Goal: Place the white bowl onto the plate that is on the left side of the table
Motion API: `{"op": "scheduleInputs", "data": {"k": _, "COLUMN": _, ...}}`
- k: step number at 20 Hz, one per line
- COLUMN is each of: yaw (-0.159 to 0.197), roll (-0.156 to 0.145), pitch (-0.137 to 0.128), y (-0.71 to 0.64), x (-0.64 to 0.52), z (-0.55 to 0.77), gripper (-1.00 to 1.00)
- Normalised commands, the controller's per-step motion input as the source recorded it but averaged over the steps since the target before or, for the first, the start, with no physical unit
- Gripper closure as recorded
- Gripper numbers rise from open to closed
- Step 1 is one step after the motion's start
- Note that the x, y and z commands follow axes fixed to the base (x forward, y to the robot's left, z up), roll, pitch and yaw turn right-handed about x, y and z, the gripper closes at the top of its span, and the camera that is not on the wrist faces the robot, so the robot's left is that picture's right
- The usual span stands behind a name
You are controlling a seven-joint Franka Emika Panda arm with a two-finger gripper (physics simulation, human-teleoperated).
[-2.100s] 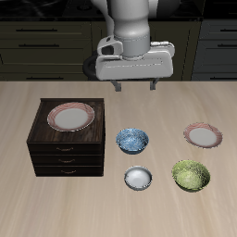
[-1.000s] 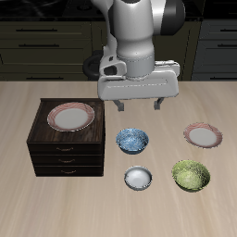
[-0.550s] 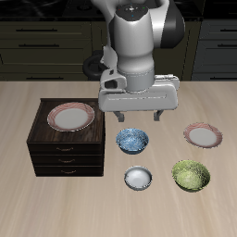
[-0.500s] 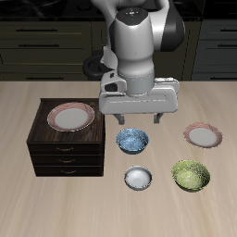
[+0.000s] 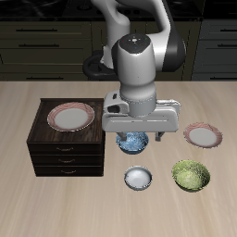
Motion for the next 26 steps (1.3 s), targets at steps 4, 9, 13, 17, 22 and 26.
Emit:
{"op": "scheduleInputs", "data": {"k": 4, "yaw": -0.03, "roll": 0.013, "pitch": 0.038, "y": 0.15, "x": 0.05, "z": -0.29, "gripper": -1.0}}
{"op": "scheduleInputs", "data": {"k": 9, "yaw": -0.006, "roll": 0.003, "pitch": 0.015, "y": 0.05, "x": 0.04, "z": -0.18, "gripper": -1.0}}
{"op": "scheduleInputs", "data": {"k": 13, "yaw": -0.023, "roll": 0.002, "pitch": 0.028, "y": -0.02, "x": 0.08, "z": -0.28, "gripper": -1.0}}
{"op": "scheduleInputs", "data": {"k": 17, "yaw": -0.022, "roll": -0.02, "pitch": 0.036, "y": -0.1, "x": 0.1, "z": -0.29, "gripper": -1.0}}
{"op": "scheduleInputs", "data": {"k": 22, "yaw": -0.002, "roll": -0.004, "pitch": 0.029, "y": 0.0, "x": 0.04, "z": -0.21, "gripper": -1.0}}
{"op": "scheduleInputs", "data": {"k": 26, "yaw": -0.01, "roll": 0.003, "pitch": 0.031, "y": 0.06, "x": -0.02, "z": -0.27, "gripper": -1.0}}
